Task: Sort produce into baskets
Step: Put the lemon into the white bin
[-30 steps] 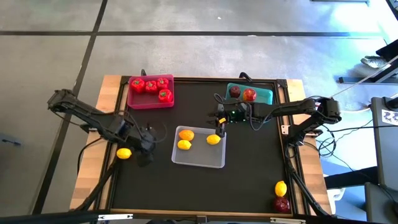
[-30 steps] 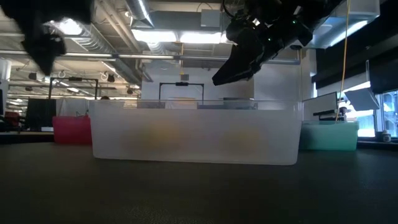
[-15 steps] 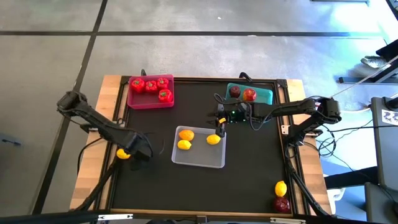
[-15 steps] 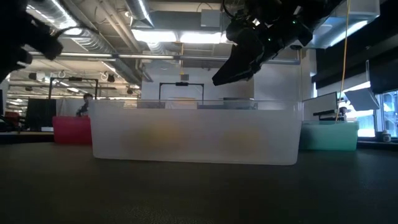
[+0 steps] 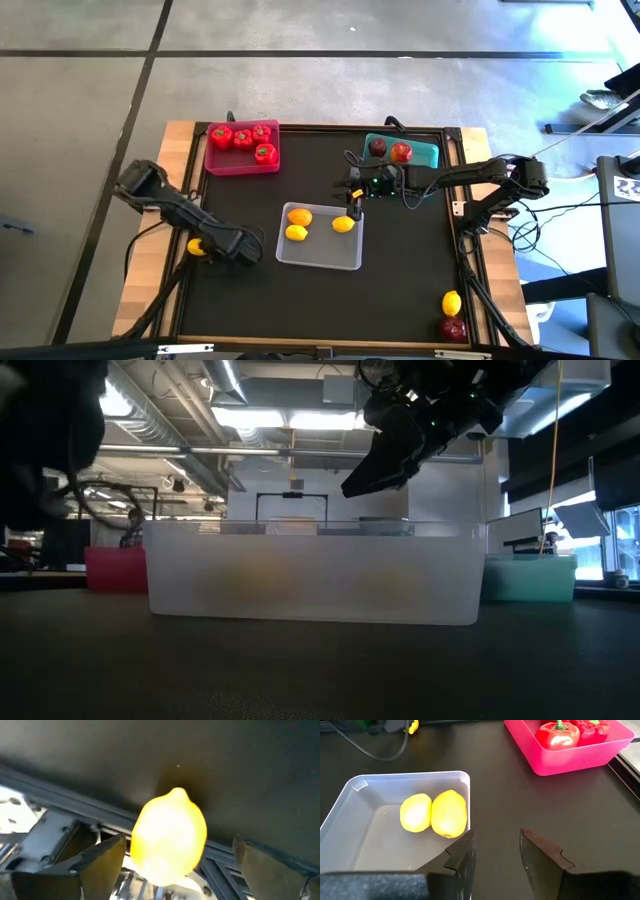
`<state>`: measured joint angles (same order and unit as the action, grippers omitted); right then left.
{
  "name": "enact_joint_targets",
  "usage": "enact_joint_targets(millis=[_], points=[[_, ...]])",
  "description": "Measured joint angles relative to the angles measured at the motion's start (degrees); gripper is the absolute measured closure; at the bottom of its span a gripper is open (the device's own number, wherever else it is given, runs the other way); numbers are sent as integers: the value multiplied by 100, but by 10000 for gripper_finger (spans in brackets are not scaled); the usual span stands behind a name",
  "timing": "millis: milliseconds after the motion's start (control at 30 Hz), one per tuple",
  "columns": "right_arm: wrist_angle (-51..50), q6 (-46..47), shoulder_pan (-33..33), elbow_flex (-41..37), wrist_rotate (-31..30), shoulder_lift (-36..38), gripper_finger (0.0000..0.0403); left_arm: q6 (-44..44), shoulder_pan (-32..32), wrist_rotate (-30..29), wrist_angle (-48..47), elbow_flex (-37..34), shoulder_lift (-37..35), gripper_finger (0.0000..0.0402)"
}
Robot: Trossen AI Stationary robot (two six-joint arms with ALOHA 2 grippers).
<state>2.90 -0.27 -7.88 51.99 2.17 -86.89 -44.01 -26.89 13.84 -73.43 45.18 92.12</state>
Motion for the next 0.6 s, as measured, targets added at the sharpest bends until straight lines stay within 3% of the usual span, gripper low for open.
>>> enact_joint_targets(millis=[300, 600], points=[[2, 0, 0, 0, 5, 0, 251, 603, 30, 198, -78, -38, 870, 76], [0, 0, -1, 0, 33, 0, 251, 1034, 30, 188, -68, -45, 1054, 190]])
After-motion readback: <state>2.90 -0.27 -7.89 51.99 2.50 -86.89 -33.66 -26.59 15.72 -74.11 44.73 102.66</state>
